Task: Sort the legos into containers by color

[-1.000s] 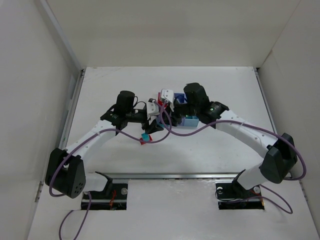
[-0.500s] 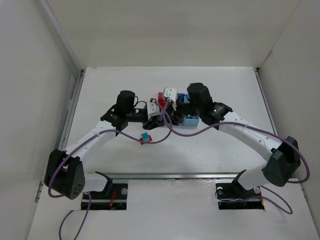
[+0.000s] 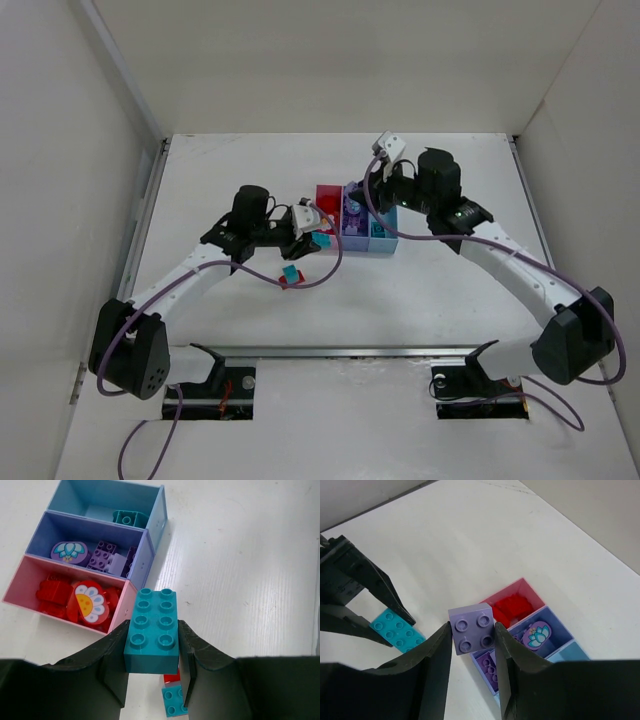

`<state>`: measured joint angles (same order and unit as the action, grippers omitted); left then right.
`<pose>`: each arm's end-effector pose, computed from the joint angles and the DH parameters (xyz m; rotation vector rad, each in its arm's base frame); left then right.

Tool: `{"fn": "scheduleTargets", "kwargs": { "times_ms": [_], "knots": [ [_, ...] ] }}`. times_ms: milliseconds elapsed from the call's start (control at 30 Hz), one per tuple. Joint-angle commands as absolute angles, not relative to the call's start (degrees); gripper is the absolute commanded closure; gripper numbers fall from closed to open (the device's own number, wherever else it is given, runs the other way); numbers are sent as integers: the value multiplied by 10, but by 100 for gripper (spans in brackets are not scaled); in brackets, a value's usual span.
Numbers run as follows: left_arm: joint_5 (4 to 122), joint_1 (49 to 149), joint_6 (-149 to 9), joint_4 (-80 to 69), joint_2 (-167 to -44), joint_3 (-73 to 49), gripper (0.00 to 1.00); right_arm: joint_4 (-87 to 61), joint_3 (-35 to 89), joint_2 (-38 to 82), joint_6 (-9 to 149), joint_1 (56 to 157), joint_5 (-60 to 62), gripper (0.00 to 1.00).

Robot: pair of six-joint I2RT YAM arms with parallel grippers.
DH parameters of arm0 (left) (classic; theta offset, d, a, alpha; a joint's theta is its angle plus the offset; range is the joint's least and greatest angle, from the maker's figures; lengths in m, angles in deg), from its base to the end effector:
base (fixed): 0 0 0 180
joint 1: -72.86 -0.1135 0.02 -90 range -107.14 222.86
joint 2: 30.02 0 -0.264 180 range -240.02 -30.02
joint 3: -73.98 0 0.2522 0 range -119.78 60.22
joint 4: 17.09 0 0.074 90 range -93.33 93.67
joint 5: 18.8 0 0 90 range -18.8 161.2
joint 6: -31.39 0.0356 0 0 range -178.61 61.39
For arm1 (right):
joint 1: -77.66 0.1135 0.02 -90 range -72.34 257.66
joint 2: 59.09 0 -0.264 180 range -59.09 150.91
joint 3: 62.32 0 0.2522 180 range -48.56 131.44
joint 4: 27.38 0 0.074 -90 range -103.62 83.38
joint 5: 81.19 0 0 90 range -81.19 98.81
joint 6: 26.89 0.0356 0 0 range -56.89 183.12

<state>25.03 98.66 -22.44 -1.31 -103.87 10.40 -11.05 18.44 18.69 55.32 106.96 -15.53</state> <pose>0.2439 -0.1464 0.2788 1.3928 1.3505 -0.6900 0.2715 0.1692 0.3601 -0.8653 1.6126 0.6483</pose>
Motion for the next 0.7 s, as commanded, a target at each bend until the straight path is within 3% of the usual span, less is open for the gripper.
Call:
{"fn": "scheduleTargets", "kwargs": {
  "times_ms": [0, 200, 367, 600, 667],
  "knots": [
    [274, 987, -226, -24, -1018, 106, 100, -158, 181, 208, 596, 1077, -135, 100],
    [364, 987, -325, -106, -1029, 117, 100, -152, 181, 275, 726, 1054, 42, 99],
    [433, 987, -340, -118, -1029, 117, 100, -147, 221, 332, 744, 1035, 8, 89],
    [427, 987, -350, -123, -1029, 112, 100, -64, 297, 396, 744, 1035, -10, 62],
    [427, 987, -351, -123, -1029, 112, 100, -64, 297, 396, 737, 1035, -29, 46]
  ]
}}
